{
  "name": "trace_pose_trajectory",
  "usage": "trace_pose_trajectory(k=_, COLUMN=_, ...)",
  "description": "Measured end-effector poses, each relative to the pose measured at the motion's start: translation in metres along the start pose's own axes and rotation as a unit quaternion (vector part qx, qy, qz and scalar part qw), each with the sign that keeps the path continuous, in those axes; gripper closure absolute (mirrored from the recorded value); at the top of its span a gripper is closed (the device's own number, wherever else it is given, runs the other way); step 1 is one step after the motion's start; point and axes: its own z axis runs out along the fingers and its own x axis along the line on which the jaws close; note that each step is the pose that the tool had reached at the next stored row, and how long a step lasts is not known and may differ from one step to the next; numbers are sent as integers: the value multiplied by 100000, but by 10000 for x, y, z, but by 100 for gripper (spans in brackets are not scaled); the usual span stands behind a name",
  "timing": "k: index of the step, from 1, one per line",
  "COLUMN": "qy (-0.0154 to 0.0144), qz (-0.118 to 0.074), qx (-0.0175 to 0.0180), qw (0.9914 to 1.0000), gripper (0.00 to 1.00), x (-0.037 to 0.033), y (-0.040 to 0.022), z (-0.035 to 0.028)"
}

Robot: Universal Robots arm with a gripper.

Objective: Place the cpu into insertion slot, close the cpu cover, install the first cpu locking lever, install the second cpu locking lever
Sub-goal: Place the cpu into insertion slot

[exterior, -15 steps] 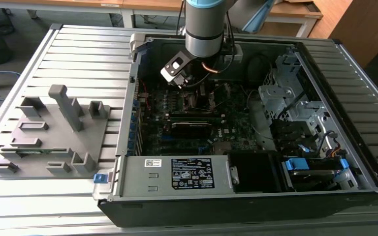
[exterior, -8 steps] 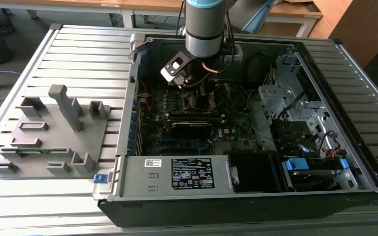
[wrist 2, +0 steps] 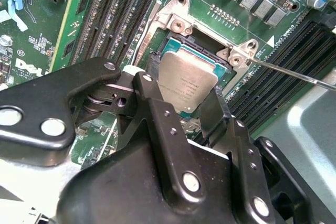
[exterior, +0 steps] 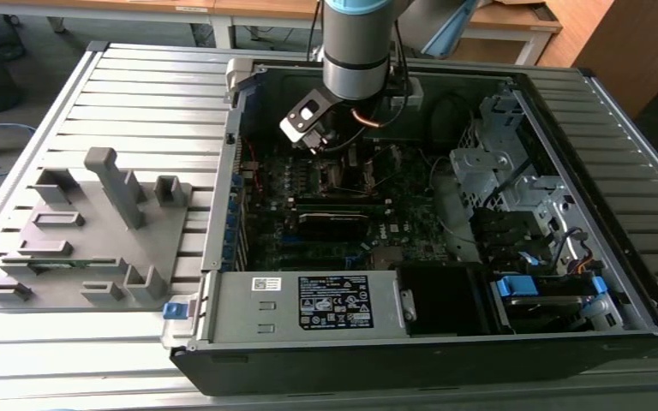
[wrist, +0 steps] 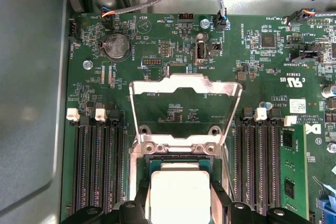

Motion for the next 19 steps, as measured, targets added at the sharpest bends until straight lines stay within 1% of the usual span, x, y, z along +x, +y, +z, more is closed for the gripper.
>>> trace_pose_trajectory(k=14, qy=-10, qz=1, qx=2, qw=100000, gripper=46, x=0, y=13, z=2)
trace_pose_trajectory(k=19, qy=9, qz=-4, qx=-3, qw=100000, gripper=46, x=0, y=-2, z=1)
